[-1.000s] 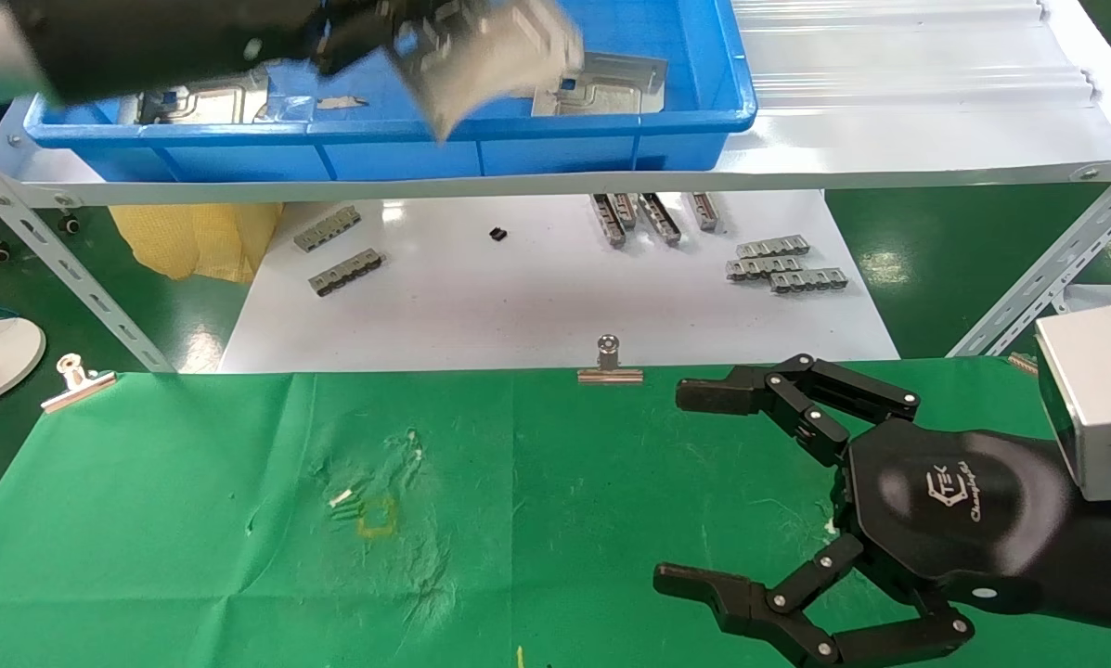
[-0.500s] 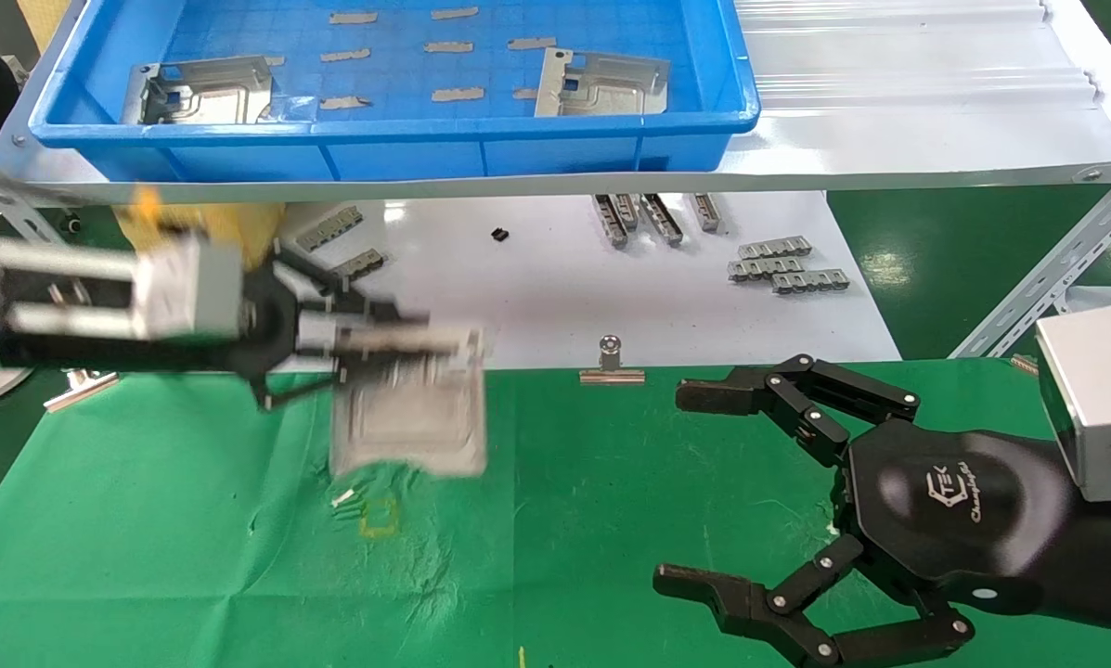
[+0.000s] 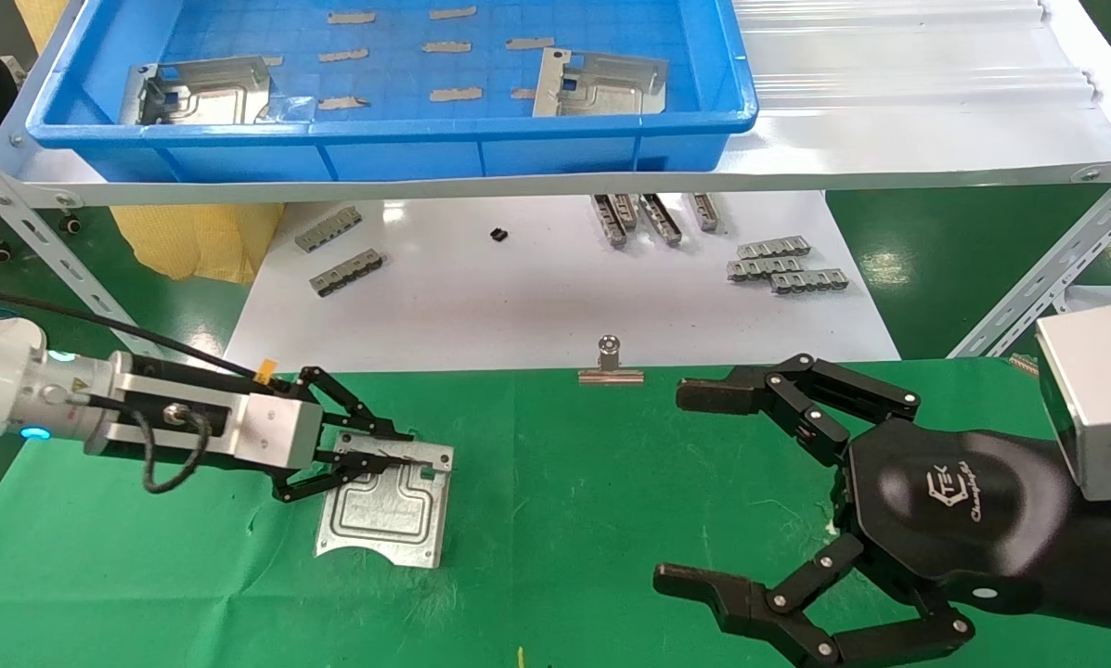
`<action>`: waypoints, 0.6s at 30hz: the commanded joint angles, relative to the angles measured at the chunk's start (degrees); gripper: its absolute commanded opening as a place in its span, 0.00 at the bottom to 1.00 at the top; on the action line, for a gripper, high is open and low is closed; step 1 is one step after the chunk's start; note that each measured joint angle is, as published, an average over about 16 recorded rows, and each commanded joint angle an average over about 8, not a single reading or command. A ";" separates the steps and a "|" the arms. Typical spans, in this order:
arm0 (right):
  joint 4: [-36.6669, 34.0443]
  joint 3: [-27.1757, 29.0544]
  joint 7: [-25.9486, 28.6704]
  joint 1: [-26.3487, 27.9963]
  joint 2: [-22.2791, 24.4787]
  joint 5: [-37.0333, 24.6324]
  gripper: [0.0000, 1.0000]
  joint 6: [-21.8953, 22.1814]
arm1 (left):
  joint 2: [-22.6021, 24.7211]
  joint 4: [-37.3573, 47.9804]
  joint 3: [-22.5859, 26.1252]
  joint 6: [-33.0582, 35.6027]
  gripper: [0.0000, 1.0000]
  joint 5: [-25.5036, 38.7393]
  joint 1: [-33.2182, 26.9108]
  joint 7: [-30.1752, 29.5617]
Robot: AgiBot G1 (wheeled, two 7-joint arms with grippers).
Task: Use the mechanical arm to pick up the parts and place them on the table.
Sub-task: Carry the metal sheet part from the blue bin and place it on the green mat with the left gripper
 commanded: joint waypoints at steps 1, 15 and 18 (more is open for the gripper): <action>0.00 0.00 0.00 0.00 0.00 0.00 1.00 0.00 | 0.75 1.78 0.36 -1.57 0.92 0.64 0.21 1.30; 0.00 0.00 0.00 0.00 0.00 0.00 1.00 0.00 | -0.09 9.38 -2.36 2.56 1.00 -3.26 0.22 -0.47; 0.00 0.00 0.00 0.00 0.00 0.00 1.00 0.00 | -1.12 11.72 -4.65 4.45 1.00 -6.46 1.25 -3.89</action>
